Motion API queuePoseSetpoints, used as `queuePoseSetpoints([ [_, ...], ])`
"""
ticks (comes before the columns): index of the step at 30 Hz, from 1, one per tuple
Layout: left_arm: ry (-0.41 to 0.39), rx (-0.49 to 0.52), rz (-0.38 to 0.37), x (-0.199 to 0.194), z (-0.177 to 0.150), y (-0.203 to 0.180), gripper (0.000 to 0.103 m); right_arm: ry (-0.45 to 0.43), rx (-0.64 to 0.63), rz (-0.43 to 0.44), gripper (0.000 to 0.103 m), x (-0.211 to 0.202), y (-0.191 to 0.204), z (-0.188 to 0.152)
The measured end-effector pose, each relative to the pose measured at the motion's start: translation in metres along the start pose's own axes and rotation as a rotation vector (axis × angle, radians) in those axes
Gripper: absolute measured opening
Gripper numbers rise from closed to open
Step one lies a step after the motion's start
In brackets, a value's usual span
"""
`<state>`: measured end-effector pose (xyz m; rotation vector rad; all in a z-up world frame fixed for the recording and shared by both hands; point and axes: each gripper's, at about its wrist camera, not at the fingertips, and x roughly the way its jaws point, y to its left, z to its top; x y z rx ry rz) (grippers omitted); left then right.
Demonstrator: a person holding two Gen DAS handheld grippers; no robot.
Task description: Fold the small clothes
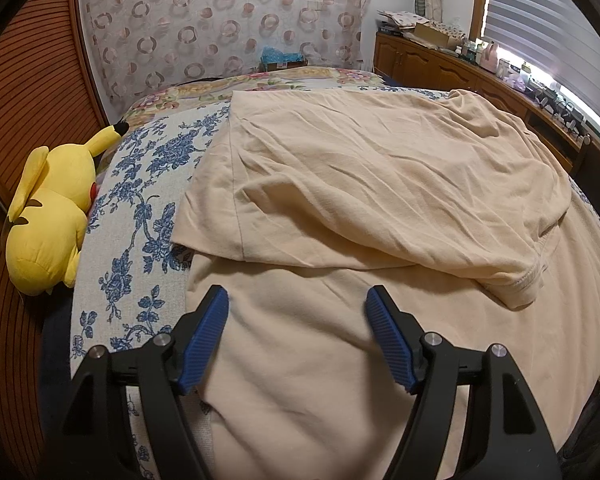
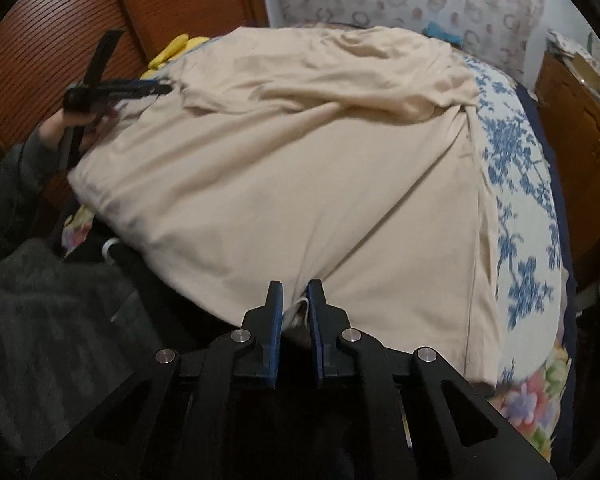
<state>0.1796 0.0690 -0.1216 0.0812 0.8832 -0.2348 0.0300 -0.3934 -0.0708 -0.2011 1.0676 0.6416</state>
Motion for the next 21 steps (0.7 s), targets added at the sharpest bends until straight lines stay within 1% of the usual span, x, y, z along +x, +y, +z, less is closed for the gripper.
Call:
queuePoseSetpoints([
  [2,0.000,0.000,0.000,0.000,0.000,0.000,0.072,0.022,-0.004,0.017,0.009,-0.005,0.002,-0.005],
  [5,0.000,0.000,0.000,0.000,0.000,0.000,0.072,0.022,-0.009,-0.003,0.009,-0.015,0.002,-0.008],
  [7,-0.001,0.000,0.000,0.000,0.000,0.000,0.072,-0.017,0.013,-0.008,0.009,-0.024,-0.003,-0.003],
  [10,-0.001,0.000,0.000,0.000,0.000,0.000,0.072,-0.077,0.037,-0.044,0.010,-0.033,-0.013,0.009],
  [15,-0.001,0.000,0.000,0.000,-0.001,0.000,0.072,-0.143,0.054,-0.091,0.011,-0.038,-0.028,0.031],
  [17,-0.001,0.001,0.000,0.000,-0.001,0.000,0.072,-0.171,0.067,-0.105,0.013,-0.039,-0.035,0.038],
  [19,-0.001,0.001,0.000,0.000,-0.001,0.000,0.073,-0.198,0.080,-0.117,0.022,-0.040,-0.042,0.046],
  [20,-0.001,0.001,0.000,0.000,-0.001,0.000,0.073,-0.214,0.087,-0.125,0.025,-0.039,-0.046,0.051],
  [21,-0.001,0.001,0.000,0.000,-0.001,0.000,0.073,-0.227,0.095,-0.128,0.031,-0.037,-0.050,0.056],
])
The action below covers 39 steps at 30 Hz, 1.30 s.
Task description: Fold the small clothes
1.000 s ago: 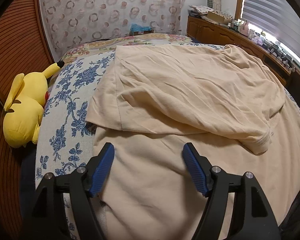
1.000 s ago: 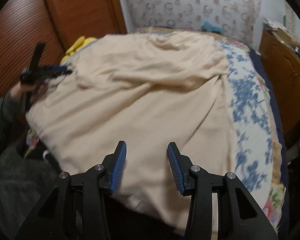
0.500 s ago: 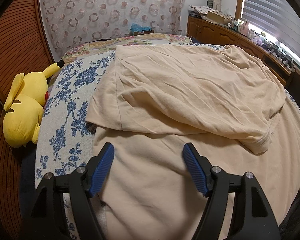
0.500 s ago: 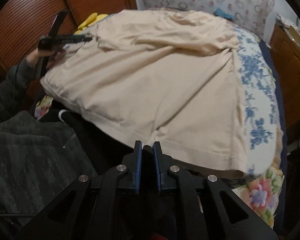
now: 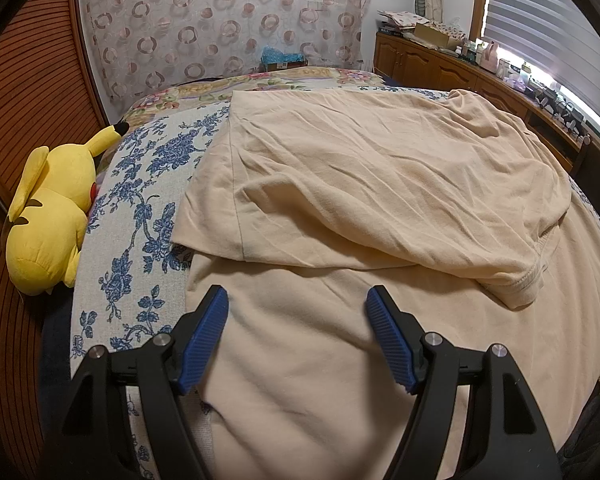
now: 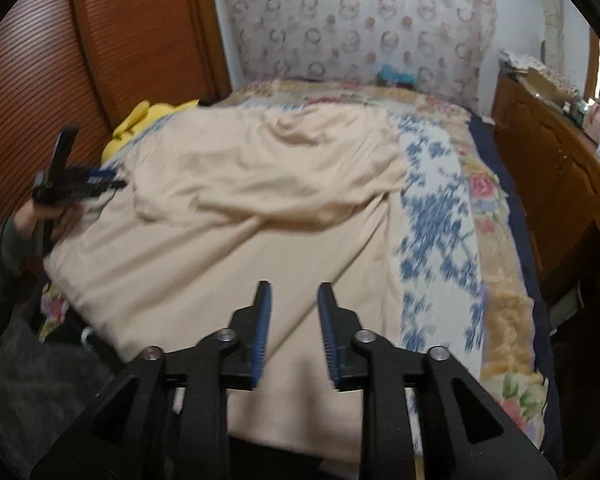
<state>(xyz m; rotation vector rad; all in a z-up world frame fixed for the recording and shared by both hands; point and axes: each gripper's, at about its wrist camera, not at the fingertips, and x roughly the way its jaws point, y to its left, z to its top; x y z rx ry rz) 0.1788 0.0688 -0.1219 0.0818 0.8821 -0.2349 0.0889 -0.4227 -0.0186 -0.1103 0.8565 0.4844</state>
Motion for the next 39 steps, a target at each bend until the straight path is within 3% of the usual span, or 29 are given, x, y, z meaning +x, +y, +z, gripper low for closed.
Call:
queuePoseSetpoints([
  [1,0.000,0.000,0.000,0.000,0.000,0.000,0.073,-0.010,0.010,-0.002,0.036,0.004,-0.004,0.005],
  [8,0.000,0.000,0.000,0.000,0.000,0.000,0.073,-0.026,0.084,-0.019,0.044,0.049,-0.030,0.040],
  [13,-0.001,0.000,0.000,0.000,0.000,0.000,0.073,0.031,0.171,0.025,0.051,0.094,-0.056,0.062],
  [16,-0.001,0.000,0.000,0.000,0.000,0.000,0.073,0.067,0.221,-0.017,0.051,0.111,-0.065,0.070],
  [22,-0.001,0.000,0.000,0.000,-0.001,0.000,0.073,0.082,0.218,-0.074,0.051,0.129,-0.065,0.079],
  [29,-0.002,0.001,0.000,0.000,-0.001,-0.001,0.073,0.040,0.067,-0.192,0.052,0.135,-0.045,0.069],
  [35,-0.012,-0.047,-0.032,-0.006,0.002,0.013,0.073,0.041,0.076,-0.186,0.053,0.136,-0.051,0.068],
  [39,-0.075,-0.099,-0.005,-0.024,0.015,0.032,0.073,0.040,0.078,-0.184,0.054,0.136,-0.054,0.068],
])
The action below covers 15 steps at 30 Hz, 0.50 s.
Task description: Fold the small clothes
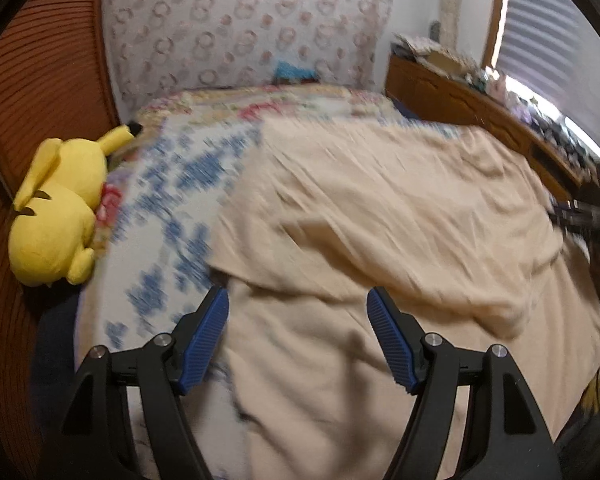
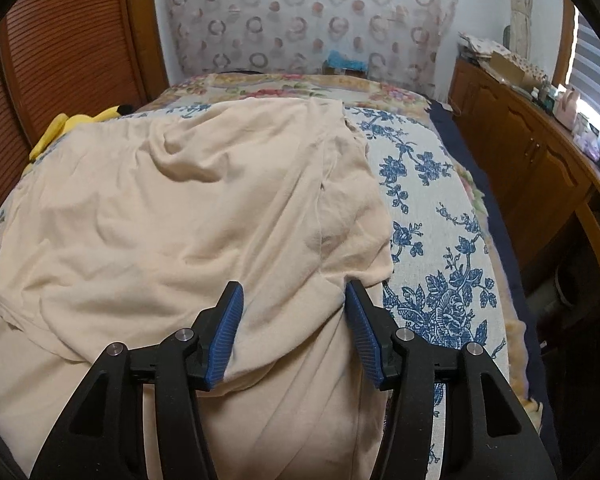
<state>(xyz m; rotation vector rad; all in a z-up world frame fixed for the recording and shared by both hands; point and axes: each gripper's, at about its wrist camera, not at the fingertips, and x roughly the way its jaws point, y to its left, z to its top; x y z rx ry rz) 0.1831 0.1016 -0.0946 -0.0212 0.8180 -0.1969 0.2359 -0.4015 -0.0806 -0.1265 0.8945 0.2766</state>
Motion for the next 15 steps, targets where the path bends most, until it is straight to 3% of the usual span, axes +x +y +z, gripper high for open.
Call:
queuePoseSetpoints([
  [4,-0.015,-0.033,-0.001,0.001,0.019,0.015,0.071,0.000,-0.001,-0.001,0.054,0.000,0.002,0.000],
  [11,0.100,-0.055,0.005,0.046,0.027,0.024,0.057,0.000,-0.001,-0.001,0.054,0.000,0.001,0.000],
  [13,0.103,-0.039,0.006,0.050,0.026,0.020,0.048,0.000,-0.001,-0.001,0.054,0.000,0.002,0.000],
  [15,0.093,-0.016,0.003,0.048,0.027,0.013,0.031,0.000,-0.001,0.000,0.054,0.000,0.001,0.000],
])
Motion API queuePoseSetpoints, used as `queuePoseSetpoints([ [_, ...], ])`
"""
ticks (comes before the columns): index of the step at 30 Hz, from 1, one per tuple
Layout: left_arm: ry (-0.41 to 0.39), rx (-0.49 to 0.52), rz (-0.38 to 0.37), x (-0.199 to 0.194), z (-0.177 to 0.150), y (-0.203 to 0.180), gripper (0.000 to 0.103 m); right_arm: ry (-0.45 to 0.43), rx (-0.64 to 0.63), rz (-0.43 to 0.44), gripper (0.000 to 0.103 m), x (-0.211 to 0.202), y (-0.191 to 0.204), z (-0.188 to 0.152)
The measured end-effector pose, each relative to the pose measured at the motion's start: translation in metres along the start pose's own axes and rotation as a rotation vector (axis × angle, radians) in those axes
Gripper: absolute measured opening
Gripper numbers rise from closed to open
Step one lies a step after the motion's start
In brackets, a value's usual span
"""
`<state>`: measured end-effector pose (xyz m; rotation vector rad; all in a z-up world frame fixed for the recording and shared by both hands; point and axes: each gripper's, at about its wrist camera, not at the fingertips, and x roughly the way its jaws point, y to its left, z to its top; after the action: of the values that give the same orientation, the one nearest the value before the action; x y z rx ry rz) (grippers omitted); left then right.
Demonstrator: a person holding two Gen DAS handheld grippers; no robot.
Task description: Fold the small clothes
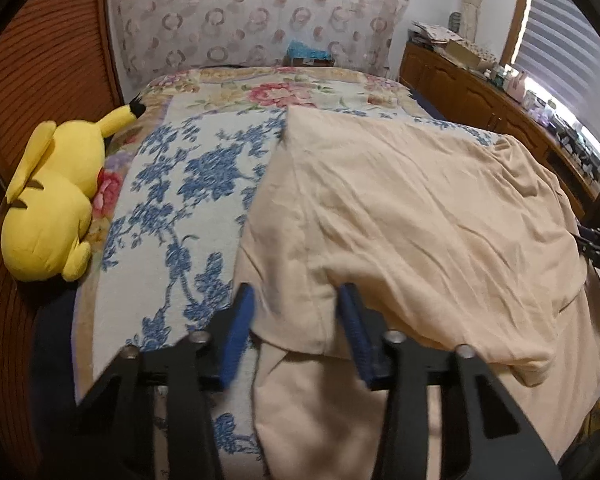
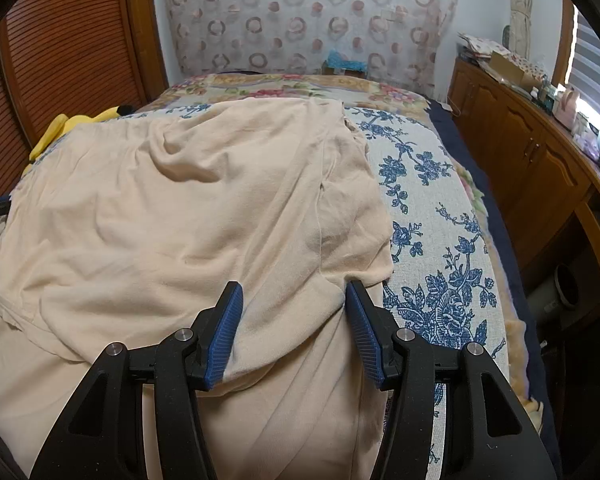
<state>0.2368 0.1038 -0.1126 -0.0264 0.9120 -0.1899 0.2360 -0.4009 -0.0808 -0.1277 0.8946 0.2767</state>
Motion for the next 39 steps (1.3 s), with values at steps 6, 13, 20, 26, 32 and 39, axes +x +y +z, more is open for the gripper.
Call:
queuePoseSetpoints([
  [6,-0.051,0.117,0.046,-0.014,0.007,-0.027,0.010,0.000,0.001,0.000,0.054,0.000,0.001,0.000],
  [13,-0.056,0.117,0.045,-0.016,0.022,-0.029,0.008,-0.001,0.001,0.000,0.054,0.000,0.001,0.000],
  [20,0.007,0.118,0.075,-0.002,0.019,-0.024,0.029,-0.001,0.001,0.001,0.054,0.000,0.001,0.000],
  [26,0.052,0.125,0.104,0.010,0.010,-0.018,0.044,-0.001,0.001,0.000,0.054,0.000,0.001,0.000],
  [32,-0.007,0.124,0.114,0.005,0.011,-0.020,0.033,-0.001,0.002,0.001,0.054,0.000,0.001,0.000],
  [39,-0.029,0.188,0.096,-0.007,0.017,-0.038,0.001,-0.001,0.002,0.001,0.054,-0.001,0.000,0.000],
])
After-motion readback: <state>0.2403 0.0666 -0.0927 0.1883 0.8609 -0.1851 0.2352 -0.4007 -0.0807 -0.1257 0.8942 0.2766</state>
